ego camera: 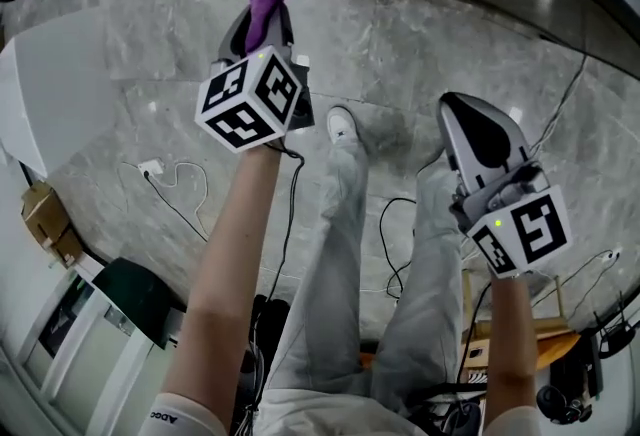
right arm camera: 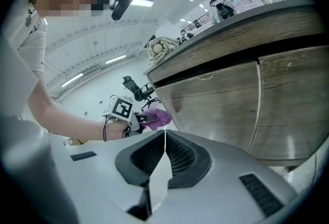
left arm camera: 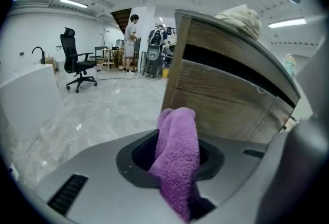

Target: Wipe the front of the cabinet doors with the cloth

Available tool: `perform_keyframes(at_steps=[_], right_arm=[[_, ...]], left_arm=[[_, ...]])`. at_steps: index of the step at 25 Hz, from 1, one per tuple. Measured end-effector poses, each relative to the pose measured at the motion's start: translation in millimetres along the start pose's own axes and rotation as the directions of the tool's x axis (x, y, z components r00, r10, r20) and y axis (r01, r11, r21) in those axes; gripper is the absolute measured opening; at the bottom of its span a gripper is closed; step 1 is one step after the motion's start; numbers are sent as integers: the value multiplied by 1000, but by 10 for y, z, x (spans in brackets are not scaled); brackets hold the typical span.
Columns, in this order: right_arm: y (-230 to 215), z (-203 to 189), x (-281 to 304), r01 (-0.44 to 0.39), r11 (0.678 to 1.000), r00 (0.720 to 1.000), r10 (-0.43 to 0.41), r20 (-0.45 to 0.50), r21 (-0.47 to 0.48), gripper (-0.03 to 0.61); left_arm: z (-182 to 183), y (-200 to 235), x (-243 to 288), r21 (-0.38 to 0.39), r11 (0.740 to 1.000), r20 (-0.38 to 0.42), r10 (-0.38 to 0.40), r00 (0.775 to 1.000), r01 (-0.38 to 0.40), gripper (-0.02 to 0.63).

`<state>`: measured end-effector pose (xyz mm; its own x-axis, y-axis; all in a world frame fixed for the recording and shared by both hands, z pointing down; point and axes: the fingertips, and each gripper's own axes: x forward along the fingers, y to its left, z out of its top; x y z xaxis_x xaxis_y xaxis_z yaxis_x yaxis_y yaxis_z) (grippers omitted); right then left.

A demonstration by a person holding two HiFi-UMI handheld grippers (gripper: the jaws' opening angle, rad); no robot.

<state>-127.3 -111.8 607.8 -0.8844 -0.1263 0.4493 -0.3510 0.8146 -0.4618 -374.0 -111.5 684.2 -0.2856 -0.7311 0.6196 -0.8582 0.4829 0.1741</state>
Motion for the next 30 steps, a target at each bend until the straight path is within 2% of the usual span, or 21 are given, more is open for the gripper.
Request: perform_keyframes(at_steps=[7,13,18,20,23,27,30], right_arm=[[-522,-204,-750,43,999,999,-43,-26,-6,28],[-890,-416,-1266,86,996,995,-85,-42,30,28],[-1088,-600,-1412,138,986,990,-136,-30,89,28],[-1164,-645,-1422,162,980,987,-161,-16,112,28],[-1215,-640,-1386,197,970,980,-199,4,146,28],[-1170,-571,-1244,226,958,972,-235,26,178,28],[-1064,-487,-997,231,956,970,-241,34,182,28]], left_arm=[[-541,-1413,44,37,987,-61,-154,986,156,94],[-799,-2502,215,109,949,-112,-286,952,297,94],[-1083,-3047,488,117,913,-212,-362,908,391,94],[-1153,-3145,597,136,899,-244,-376,894,415,94],[-1062,-3104,747,186,887,-253,-372,893,422,94],[-848,-2746,915,158,910,-245,-340,908,383,94],[-745,-2381,955,157,914,-251,-330,910,375,94]])
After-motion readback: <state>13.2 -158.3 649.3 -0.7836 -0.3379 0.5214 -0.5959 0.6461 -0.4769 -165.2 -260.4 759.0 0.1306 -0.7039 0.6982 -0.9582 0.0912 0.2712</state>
